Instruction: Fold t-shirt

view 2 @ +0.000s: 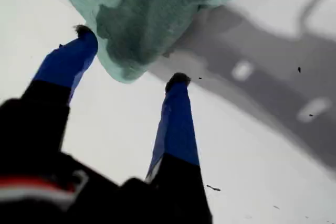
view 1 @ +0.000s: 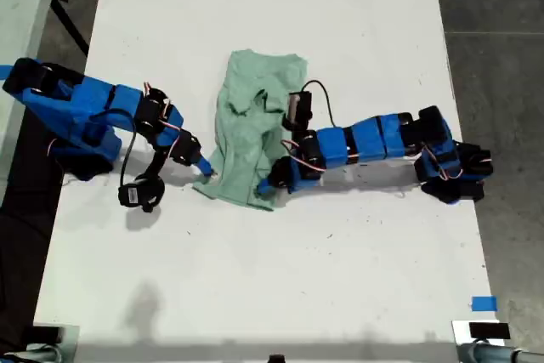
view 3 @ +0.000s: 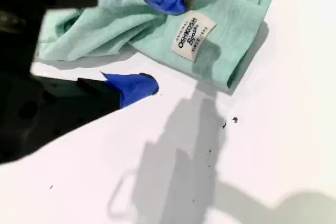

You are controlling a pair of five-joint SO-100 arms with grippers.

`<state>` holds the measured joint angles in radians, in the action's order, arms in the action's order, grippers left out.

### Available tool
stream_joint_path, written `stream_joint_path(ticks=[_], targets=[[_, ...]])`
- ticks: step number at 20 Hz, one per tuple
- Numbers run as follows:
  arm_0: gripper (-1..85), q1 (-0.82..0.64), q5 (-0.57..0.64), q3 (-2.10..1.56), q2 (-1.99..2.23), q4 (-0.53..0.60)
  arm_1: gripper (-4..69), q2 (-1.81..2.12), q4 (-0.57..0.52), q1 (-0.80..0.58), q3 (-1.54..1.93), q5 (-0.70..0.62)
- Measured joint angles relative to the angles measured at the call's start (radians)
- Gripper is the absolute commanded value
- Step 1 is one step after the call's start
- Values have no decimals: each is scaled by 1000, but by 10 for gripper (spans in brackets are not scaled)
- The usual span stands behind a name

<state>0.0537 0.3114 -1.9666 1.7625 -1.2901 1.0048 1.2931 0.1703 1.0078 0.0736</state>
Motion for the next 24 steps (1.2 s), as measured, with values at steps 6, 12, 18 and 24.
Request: stream_joint_path(ticks=[6, 12, 18, 24], targets=[[263, 25, -15, 0, -133, 78, 310, -84, -41, -3, -55, -25], [47, 41, -48, 77, -359, 117, 232, -140, -91, -9, -60, -40], [-1, 44, -43, 160, -443, 115, -10, -166, -138, -11, -94, -21], [-1, 83, -118, 216, -403, 34, -11, -124, -55, 17, -92, 2]])
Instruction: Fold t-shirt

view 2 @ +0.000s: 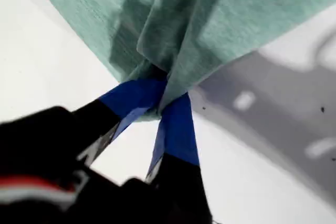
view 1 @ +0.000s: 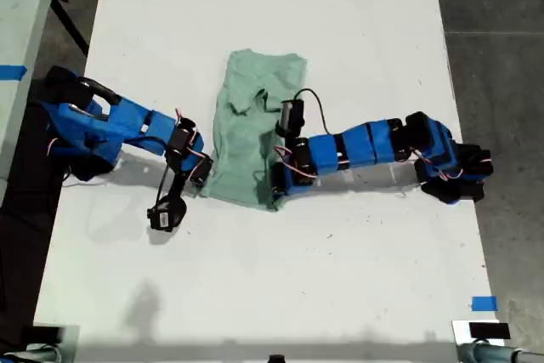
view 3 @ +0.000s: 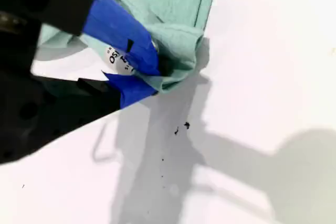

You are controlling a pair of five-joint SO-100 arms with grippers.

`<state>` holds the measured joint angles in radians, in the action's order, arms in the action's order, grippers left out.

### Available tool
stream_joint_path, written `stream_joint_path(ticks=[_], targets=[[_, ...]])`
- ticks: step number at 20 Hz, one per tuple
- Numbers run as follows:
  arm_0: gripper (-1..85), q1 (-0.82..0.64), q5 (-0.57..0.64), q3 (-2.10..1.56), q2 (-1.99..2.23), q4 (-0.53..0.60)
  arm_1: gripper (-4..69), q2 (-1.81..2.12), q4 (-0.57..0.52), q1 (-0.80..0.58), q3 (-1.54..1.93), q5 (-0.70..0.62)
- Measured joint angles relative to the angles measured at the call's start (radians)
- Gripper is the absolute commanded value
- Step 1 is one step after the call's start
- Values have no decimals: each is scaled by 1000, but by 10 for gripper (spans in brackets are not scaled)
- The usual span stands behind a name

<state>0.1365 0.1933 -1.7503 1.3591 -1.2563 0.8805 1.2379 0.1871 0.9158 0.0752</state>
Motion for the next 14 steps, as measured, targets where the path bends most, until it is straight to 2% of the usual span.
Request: stream_joint_path(ticks=[5, 8, 11, 14], targets=[[-1, 137, -123, 198, -43, -69, -11, 77, 23, 123, 8, 118], [-1, 207, -156, 430, -190, -126, -11, 118, 31, 173, 9, 170], [-1, 235, -155, 634, -276, -207, -11, 149, 20, 179, 54, 181], [-1, 167, -104, 655, -241, -281, -11, 241, -17, 106, 132, 129]])
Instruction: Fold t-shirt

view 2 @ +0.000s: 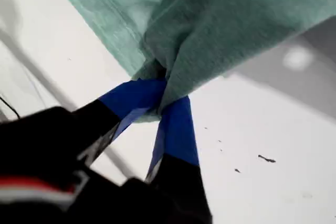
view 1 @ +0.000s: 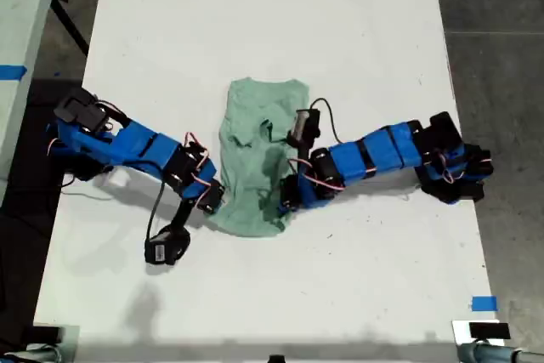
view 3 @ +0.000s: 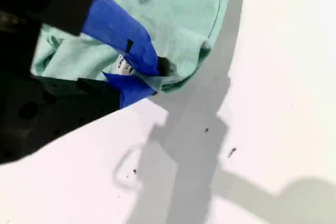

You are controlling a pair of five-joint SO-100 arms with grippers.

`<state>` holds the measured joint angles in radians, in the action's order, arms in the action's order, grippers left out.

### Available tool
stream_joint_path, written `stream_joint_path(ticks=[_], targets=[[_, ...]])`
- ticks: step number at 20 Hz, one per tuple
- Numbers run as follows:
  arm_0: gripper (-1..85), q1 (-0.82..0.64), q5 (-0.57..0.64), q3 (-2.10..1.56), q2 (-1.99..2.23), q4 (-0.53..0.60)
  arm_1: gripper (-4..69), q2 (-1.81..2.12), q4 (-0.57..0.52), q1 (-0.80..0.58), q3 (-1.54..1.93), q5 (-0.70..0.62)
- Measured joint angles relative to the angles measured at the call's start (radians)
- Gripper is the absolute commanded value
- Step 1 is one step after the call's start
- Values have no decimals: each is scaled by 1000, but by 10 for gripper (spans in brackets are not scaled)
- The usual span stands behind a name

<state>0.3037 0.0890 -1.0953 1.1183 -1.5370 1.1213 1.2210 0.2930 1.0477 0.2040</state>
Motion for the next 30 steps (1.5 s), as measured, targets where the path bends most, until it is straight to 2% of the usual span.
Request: stream_joint_path(ticks=[4, 7, 10, 13, 20, 21, 22, 23, 24, 25, 30], targets=[[-1, -216, 212, 40, 83, -101, -11, 117, -101, -170, 115, -158], [-1, -390, 394, 55, 86, -107, -11, 133, -143, -287, 135, -279], [-1, -537, 508, 55, 86, -98, -11, 133, -150, -391, 135, -394], [-1, -669, 586, 55, 86, -71, -11, 133, -150, -491, 135, -477], [0, -868, 649, 120, 20, 26, -11, 133, -152, -692, 135, -615], [26, -885, 652, 138, 3, 40, -11, 133, -152, -715, 135, -624], [144, -897, 657, 141, -5, 44, -8, 133, -153, -732, 135, -632], [226, -904, 658, 141, -6, 49, 109, 133, -155, -742, 135, -634], [238, -907, 664, 141, -6, 51, 324, 133, -155, -753, 135, -635], [256, -908, 667, 141, -6, 51, 347, 133, -153, -761, 135, -637], [278, -951, 669, 141, 107, 43, 274, 184, -66, -827, 137, -681]])
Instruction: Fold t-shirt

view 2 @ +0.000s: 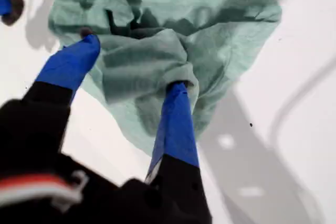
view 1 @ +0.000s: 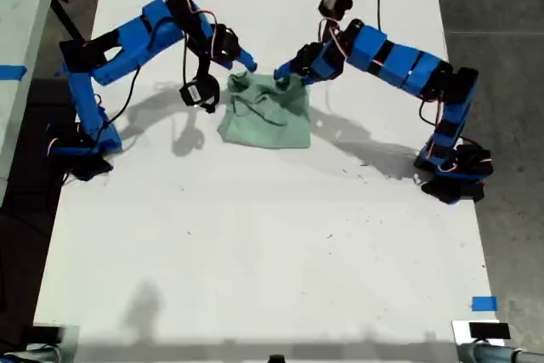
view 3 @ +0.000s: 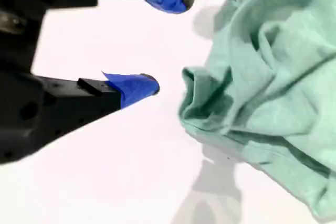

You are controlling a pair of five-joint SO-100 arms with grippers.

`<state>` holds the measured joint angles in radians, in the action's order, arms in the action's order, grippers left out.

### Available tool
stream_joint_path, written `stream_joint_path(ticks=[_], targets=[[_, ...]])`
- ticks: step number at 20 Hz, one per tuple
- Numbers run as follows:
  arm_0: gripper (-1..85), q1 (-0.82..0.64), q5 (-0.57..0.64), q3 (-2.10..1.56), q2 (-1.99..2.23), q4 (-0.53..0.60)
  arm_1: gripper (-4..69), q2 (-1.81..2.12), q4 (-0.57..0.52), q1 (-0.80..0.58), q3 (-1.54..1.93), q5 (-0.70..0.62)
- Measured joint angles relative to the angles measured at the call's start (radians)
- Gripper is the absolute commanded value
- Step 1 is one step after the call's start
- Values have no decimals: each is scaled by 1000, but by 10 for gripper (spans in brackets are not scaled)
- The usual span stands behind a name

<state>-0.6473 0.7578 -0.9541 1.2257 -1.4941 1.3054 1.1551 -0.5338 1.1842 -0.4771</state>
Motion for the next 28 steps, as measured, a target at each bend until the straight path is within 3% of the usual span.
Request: stream_joint_path(ticks=[6, 8, 9, 11, 13, 19, 21, 23, 28], targets=[[264, -163, 23, -115, 278, -32, 239, 258, 173, -143, 64, -95], [156, -164, 23, -219, 390, -32, 232, 396, 204, -179, 187, -104], [69, -161, 21, -287, 453, -29, 185, 491, 206, -189, 273, -104], [26, -161, -8, -479, 618, 15, 95, 707, 207, -192, 472, -97], [1, -153, -57, -718, 838, 77, -2, 945, 213, -167, 684, -46], [0, -11, -275, -1450, 1526, 166, -10, 1534, 229, 69, 1266, 239], [0, 51, -367, -1697, 1792, 172, -10, 1729, 181, 140, 1411, 287], [0, 143, -469, -1885, 2037, 172, -10, 1718, 64, 181, 1427, 291], [8, 175, -555, -2060, 2186, 172, -10, 1104, -276, 242, 1098, 149]])
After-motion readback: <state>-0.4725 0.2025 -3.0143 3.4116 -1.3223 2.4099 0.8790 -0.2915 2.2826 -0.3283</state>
